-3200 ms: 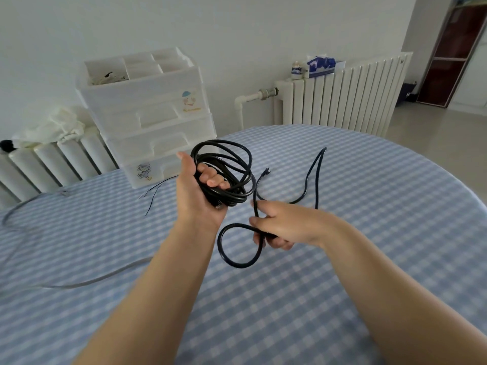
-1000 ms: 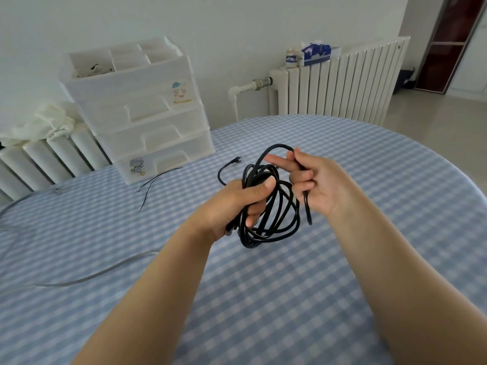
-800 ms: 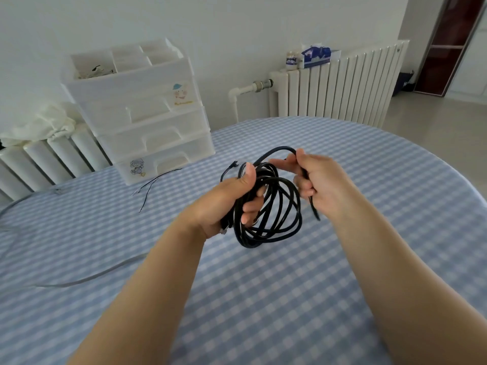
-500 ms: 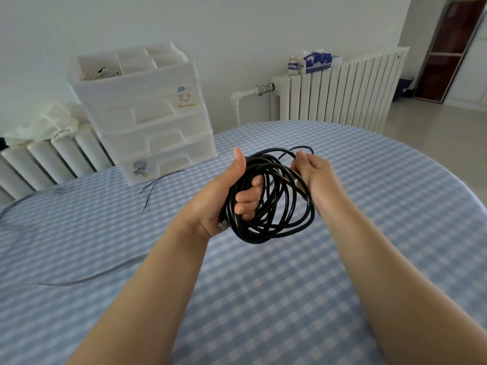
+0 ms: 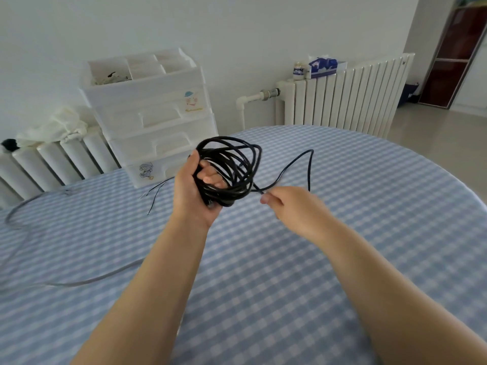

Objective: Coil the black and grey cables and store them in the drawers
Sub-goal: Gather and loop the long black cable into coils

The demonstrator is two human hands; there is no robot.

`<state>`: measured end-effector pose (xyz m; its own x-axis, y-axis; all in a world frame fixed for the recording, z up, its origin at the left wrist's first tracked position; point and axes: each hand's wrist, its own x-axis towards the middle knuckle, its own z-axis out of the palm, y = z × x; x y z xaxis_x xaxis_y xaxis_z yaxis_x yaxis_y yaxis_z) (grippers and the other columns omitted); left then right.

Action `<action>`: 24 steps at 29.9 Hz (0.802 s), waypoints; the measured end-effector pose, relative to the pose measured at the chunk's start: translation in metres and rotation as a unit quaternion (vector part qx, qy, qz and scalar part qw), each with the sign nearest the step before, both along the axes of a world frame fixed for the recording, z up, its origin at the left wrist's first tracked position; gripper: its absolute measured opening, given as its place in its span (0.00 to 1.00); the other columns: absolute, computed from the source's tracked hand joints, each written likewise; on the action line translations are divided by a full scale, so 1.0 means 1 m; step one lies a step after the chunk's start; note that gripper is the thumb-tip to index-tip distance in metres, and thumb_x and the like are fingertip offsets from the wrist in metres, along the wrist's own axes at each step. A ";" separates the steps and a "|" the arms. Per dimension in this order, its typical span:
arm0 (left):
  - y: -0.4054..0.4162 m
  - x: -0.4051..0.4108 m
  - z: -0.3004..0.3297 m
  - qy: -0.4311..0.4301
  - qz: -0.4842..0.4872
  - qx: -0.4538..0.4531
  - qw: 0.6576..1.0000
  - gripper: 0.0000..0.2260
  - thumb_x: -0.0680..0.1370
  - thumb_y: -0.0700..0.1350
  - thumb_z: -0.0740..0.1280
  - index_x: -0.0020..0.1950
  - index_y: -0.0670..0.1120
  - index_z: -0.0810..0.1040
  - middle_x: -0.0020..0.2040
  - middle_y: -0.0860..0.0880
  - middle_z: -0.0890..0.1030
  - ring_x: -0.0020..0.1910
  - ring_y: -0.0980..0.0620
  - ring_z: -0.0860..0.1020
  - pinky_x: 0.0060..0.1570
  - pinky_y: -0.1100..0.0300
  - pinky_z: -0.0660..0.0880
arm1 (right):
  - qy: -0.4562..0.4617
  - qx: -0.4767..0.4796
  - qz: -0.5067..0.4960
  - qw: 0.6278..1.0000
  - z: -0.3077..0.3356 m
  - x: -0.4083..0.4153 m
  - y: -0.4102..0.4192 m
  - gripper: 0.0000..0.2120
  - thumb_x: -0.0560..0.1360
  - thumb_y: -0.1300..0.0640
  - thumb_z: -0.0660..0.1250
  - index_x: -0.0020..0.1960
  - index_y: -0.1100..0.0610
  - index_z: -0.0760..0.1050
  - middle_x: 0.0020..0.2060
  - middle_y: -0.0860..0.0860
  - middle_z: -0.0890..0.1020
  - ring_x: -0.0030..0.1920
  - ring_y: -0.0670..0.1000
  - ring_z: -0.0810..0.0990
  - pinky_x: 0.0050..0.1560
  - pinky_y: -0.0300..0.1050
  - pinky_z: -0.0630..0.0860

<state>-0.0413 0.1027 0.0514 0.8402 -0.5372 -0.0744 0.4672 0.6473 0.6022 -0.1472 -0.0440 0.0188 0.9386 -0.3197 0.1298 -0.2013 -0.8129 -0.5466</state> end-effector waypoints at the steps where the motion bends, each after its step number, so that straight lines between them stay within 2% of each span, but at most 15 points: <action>1: 0.001 0.002 0.001 0.013 0.027 -0.003 1.000 0.15 0.80 0.51 0.61 0.35 0.49 0.69 0.22 0.56 0.64 0.19 0.60 0.64 0.23 0.69 0.63 | 0.012 -0.041 0.024 0.999 0.002 -0.003 0.006 0.13 0.83 0.48 0.52 0.51 0.51 0.74 0.36 0.46 0.76 0.39 0.51 0.76 0.40 0.46 0.69; 3: 0.004 0.004 0.002 0.036 0.079 -0.005 0.996 0.15 0.80 0.51 0.62 0.34 0.49 0.69 0.23 0.56 0.64 0.20 0.60 0.65 0.24 0.70 0.63 | 0.030 -0.109 0.072 0.991 0.001 -0.006 0.018 0.14 0.84 0.52 0.51 0.63 0.50 0.71 0.43 0.50 0.79 0.44 0.53 0.78 0.42 0.48 0.71; 5: 0.007 0.004 0.005 0.041 0.128 0.005 0.991 0.16 0.80 0.51 0.63 0.34 0.49 0.69 0.24 0.56 0.65 0.21 0.60 0.65 0.25 0.69 0.64 | 0.040 -0.156 0.105 0.981 -0.002 -0.007 0.025 0.19 0.84 0.54 0.51 0.74 0.46 0.60 0.46 0.49 0.79 0.47 0.54 0.77 0.47 0.47 0.70; 7: 0.007 0.001 0.007 0.031 0.168 0.036 0.985 0.16 0.80 0.52 0.63 0.34 0.49 0.68 0.24 0.56 0.65 0.21 0.60 0.65 0.24 0.68 0.65 | 0.052 -0.192 0.126 0.972 -0.005 -0.007 0.033 0.24 0.83 0.57 0.53 0.76 0.44 0.52 0.40 0.46 0.76 0.45 0.53 0.75 0.51 0.48 0.67; 9: 0.004 -0.004 0.007 0.000 0.199 0.092 0.976 0.16 0.79 0.53 0.64 0.34 0.50 0.67 0.25 0.56 0.66 0.20 0.59 0.66 0.24 0.68 0.66 | 0.051 -0.215 0.141 0.965 -0.008 -0.007 0.039 0.27 0.82 0.61 0.55 0.76 0.44 0.52 0.43 0.46 0.77 0.47 0.53 0.76 0.56 0.50 0.65; 11: -0.001 -0.009 0.006 -0.067 0.229 0.170 0.956 0.17 0.79 0.55 0.64 0.34 0.49 0.67 0.25 0.55 0.66 0.21 0.58 0.67 0.24 0.66 0.66 | 0.013 -0.227 0.148 0.962 -0.009 -0.006 0.043 0.21 0.82 0.60 0.56 0.73 0.47 0.62 0.45 0.47 0.78 0.48 0.53 0.78 0.55 0.48 0.66; 13: -0.003 -0.011 0.004 -0.158 0.254 0.263 0.917 0.21 0.78 0.59 0.62 0.32 0.48 0.67 0.24 0.53 0.67 0.22 0.57 0.69 0.24 0.65 0.67 | -0.041 -0.245 0.149 0.957 -0.005 -0.006 0.045 0.12 0.83 0.56 0.56 0.64 0.50 0.72 0.43 0.47 0.77 0.47 0.52 0.78 0.55 0.45 0.65; 15: -0.006 -0.012 0.003 -0.236 0.254 0.328 0.879 0.23 0.79 0.60 0.60 0.30 0.46 0.66 0.25 0.50 0.68 0.20 0.57 0.70 0.24 0.66 0.68 | -0.095 -0.254 0.143 0.952 0.003 -0.007 0.045 0.12 0.82 0.50 0.56 0.58 0.51 0.76 0.45 0.47 0.79 0.49 0.51 0.77 0.55 0.45 0.63; 17: -0.008 -0.015 0.001 -0.295 0.224 0.372 0.851 0.25 0.79 0.61 0.57 0.29 0.45 0.66 0.24 0.48 0.69 0.19 0.57 0.69 0.23 0.67 0.68 | -0.170 -0.260 0.135 0.941 0.008 -0.008 0.045 0.13 0.79 0.45 0.61 0.51 0.51 0.80 0.42 0.45 0.80 0.47 0.50 0.77 0.54 0.47 0.62; 19: -0.012 -0.019 -0.002 -0.330 0.168 0.404 0.836 0.27 0.79 0.63 0.55 0.29 0.45 0.67 0.22 0.51 0.69 0.19 0.57 0.69 0.24 0.64 0.67 | -0.243 -0.269 0.110 0.926 0.008 -0.007 0.041 0.14 0.73 0.41 0.67 0.42 0.52 0.80 0.36 0.45 0.79 0.41 0.49 0.77 0.50 0.47 0.63; 21: -0.014 -0.025 -0.002 -0.354 0.087 0.446 0.817 0.32 0.75 0.68 0.51 0.31 0.41 0.72 0.23 0.51 0.72 0.22 0.56 0.71 0.26 0.62 0.71 | -0.278 -0.249 0.079 0.924 0.011 -0.007 0.035 0.19 0.69 0.35 0.64 0.38 0.52 0.77 0.32 0.43 0.76 0.37 0.48 0.73 0.49 0.46 0.63; 23: -0.015 -0.029 -0.002 -0.384 -0.001 0.476 0.791 0.42 0.69 0.73 0.44 0.37 0.35 0.76 0.29 0.46 0.76 0.29 0.55 0.76 0.39 0.56 0.77 | -0.284 -0.230 0.051 0.929 0.016 -0.008 0.026 0.24 0.66 0.30 0.60 0.37 0.52 0.72 0.31 0.41 0.72 0.36 0.46 0.68 0.49 0.44 0.61; 24: -0.015 -0.033 -0.002 -0.400 -0.044 0.469 0.786 0.43 0.70 0.72 0.41 0.36 0.35 0.76 0.29 0.45 0.76 0.30 0.54 0.76 0.39 0.56 0.78 | -0.275 -0.220 0.042 0.935 0.018 -0.009 0.023 0.25 0.64 0.28 0.60 0.38 0.51 0.70 0.31 0.41 0.70 0.36 0.46 0.67 0.49 0.43 0.61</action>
<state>-0.0745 0.0877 0.0497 0.7822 -0.6200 0.0612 -0.2858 -0.2698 0.9195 -0.1562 -0.0214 0.0371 0.7103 -0.0498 0.7022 0.0869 -0.9836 -0.1578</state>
